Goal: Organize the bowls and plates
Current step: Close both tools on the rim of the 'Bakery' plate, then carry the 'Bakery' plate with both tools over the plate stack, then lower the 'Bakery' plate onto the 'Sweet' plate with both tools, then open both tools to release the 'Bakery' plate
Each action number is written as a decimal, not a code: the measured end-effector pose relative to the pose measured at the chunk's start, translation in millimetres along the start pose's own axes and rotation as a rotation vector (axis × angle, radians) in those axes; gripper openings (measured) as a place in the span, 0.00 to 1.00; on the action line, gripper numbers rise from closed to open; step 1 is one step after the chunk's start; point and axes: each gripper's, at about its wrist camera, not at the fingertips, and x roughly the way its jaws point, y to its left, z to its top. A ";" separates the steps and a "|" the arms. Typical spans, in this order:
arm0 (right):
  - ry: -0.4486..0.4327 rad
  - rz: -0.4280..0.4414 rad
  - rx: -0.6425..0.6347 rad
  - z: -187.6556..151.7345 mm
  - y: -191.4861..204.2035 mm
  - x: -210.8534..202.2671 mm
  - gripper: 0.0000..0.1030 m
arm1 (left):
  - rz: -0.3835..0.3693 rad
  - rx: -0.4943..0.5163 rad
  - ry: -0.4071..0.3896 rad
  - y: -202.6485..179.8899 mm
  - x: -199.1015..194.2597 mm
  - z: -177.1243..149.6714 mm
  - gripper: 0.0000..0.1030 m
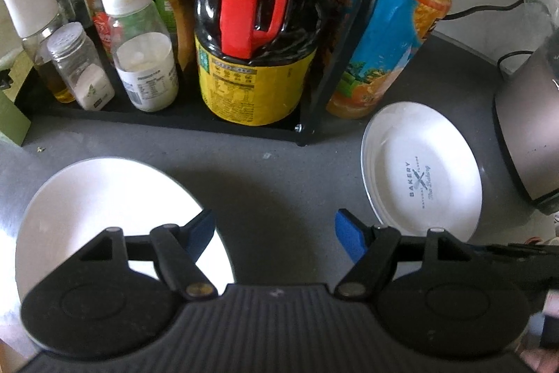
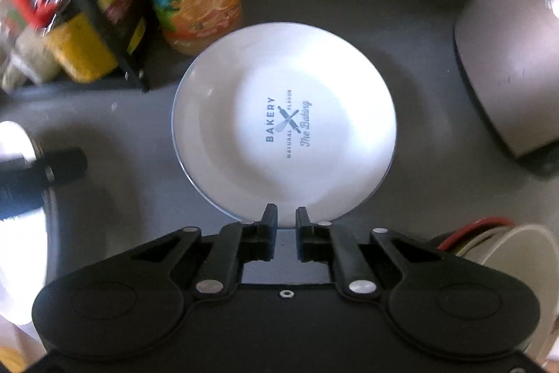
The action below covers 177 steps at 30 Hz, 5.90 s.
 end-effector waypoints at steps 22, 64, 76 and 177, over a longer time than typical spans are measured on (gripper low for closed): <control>-0.051 0.034 0.129 50.8 -80.2 17.1 0.27 | -0.050 -0.033 0.017 -45.6 41.3 17.6 0.48; -0.057 0.137 0.018 66.6 -99.5 25.5 0.15 | -0.097 -0.216 0.038 -48.8 72.0 24.4 0.10; -0.073 0.192 0.033 35.9 -80.0 -5.5 0.13 | -0.107 -0.241 0.053 -9.0 39.5 7.2 0.10; 0.014 0.383 -0.086 -38.3 109.0 -44.0 0.46 | 0.131 -0.230 -0.025 195.5 -51.2 -35.2 0.56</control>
